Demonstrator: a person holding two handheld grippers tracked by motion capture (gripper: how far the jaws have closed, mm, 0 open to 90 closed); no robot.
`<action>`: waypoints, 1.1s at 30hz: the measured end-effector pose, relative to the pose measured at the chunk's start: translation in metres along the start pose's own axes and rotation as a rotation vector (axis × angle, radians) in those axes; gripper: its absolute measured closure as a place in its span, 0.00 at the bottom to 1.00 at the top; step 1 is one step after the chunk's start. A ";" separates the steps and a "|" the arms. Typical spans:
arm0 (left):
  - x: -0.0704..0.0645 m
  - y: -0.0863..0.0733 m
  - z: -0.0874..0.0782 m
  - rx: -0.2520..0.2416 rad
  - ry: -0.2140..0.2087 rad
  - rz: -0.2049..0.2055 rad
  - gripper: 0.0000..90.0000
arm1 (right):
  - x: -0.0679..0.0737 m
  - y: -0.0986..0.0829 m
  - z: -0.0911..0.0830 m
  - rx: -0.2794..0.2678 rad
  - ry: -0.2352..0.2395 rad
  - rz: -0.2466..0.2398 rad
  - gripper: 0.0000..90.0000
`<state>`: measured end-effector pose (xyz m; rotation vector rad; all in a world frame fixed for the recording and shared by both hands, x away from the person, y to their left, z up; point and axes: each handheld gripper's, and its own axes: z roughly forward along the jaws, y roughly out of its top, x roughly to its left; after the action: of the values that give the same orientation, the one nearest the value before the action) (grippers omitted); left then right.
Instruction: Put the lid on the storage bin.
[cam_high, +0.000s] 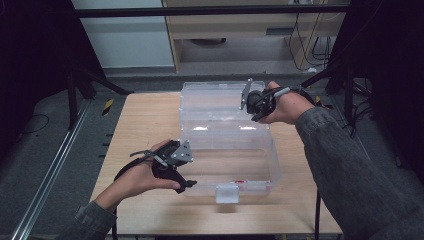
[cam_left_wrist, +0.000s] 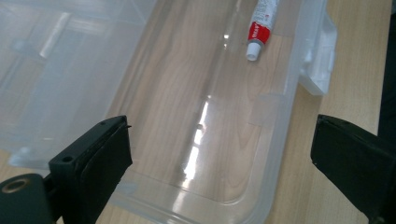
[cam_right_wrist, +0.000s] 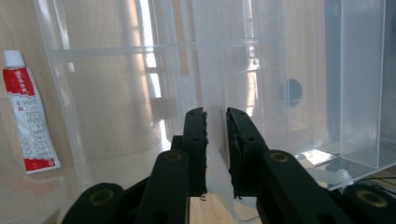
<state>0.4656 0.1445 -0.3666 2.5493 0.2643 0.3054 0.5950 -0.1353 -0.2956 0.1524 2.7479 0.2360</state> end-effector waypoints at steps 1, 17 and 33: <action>0.000 0.000 0.000 0.000 0.000 0.000 0.05 | 0.000 0.000 0.000 -0.001 0.001 0.003 0.90; -0.016 -0.008 0.023 0.086 -0.107 0.060 0.34 | -0.001 0.003 0.005 0.015 0.005 -0.011 0.89; -0.014 -0.006 0.042 0.164 -0.154 0.086 0.76 | -0.001 0.002 0.006 0.009 0.005 -0.005 0.88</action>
<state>0.4633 0.1249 -0.4071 2.7336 0.1258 0.1225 0.5982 -0.1321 -0.3007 0.1479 2.7541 0.2226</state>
